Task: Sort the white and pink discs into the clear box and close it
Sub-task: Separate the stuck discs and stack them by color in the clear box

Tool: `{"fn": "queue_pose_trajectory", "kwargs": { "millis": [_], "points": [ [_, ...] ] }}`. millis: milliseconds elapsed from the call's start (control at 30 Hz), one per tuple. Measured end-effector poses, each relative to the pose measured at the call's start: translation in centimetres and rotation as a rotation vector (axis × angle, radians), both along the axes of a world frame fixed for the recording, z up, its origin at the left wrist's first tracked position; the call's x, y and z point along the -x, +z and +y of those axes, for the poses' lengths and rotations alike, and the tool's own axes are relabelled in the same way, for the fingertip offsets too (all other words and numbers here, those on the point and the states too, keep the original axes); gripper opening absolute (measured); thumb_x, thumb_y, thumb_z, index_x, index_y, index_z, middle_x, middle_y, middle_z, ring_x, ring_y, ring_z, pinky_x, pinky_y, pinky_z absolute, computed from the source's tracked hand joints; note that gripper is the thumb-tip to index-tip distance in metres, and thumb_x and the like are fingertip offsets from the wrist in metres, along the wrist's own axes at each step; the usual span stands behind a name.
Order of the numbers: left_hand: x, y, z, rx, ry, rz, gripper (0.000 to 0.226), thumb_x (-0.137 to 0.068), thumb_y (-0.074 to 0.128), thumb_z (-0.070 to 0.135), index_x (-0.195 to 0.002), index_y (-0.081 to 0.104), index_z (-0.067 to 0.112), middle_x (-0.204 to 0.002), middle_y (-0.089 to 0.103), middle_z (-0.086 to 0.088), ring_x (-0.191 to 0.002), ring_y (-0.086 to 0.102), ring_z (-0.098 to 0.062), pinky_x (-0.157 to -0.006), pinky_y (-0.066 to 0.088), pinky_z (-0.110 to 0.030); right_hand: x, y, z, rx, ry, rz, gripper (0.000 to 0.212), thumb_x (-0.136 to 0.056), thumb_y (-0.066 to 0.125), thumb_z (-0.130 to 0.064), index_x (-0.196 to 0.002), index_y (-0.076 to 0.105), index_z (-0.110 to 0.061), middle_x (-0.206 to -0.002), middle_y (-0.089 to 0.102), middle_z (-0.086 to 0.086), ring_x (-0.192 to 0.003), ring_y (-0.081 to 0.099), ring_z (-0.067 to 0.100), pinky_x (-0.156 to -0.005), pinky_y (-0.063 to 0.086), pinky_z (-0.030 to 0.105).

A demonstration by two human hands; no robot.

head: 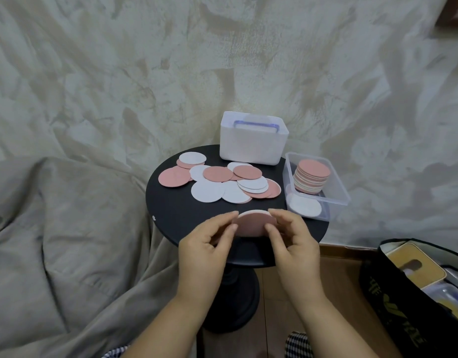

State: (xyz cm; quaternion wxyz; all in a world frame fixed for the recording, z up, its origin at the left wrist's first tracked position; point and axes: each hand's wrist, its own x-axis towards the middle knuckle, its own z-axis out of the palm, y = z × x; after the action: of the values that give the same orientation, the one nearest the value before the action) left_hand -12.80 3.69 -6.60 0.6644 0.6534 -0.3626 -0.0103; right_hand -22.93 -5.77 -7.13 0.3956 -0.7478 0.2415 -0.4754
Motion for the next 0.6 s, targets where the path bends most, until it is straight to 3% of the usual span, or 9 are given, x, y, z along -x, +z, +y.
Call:
{"fn": "queue_pose_trajectory", "kwargs": {
  "millis": [200, 333, 600],
  "points": [
    [0.4, 0.0, 0.1, 0.029, 0.064, 0.001, 0.029, -0.076, 0.071, 0.0, -0.087, 0.073, 0.027, -0.084, 0.07, 0.023, -0.085, 0.064, 0.008, -0.076, 0.044, -0.003, 0.1, 0.0, 0.3, 0.119, -0.061, -0.043, 0.038, -0.083, 0.063, 0.0, -0.104, 0.064, -0.031, -0.103, 0.065, -0.019, -0.101, 0.059, -0.001, -0.086, 0.045, 0.011],
    [0.3, 0.2, -0.1, 0.027, 0.089, -0.058, 0.024, -0.077, 0.069, -0.003, -0.09, 0.073, 0.017, -0.088, 0.068, 0.011, -0.084, 0.063, 0.003, -0.072, 0.044, -0.005, 0.0, -0.2, 0.3, 0.162, -0.074, -0.035, 0.035, -0.084, 0.055, -0.006, -0.113, 0.063, -0.024, -0.102, 0.058, -0.014, -0.097, 0.056, -0.001, -0.083, 0.045, 0.012],
    [0.1, 0.5, 0.2, 0.013, 0.107, -0.086, 0.023, -0.077, 0.07, -0.001, -0.088, 0.073, 0.019, -0.085, 0.068, 0.011, -0.083, 0.063, 0.002, -0.072, 0.044, -0.006, 0.2, 0.9, 0.3, 0.177, -0.068, -0.017, 0.035, -0.081, 0.065, 0.004, -0.103, 0.065, -0.023, -0.096, 0.061, -0.014, -0.094, 0.056, -0.009, -0.08, 0.039, 0.002]
  ]
}}
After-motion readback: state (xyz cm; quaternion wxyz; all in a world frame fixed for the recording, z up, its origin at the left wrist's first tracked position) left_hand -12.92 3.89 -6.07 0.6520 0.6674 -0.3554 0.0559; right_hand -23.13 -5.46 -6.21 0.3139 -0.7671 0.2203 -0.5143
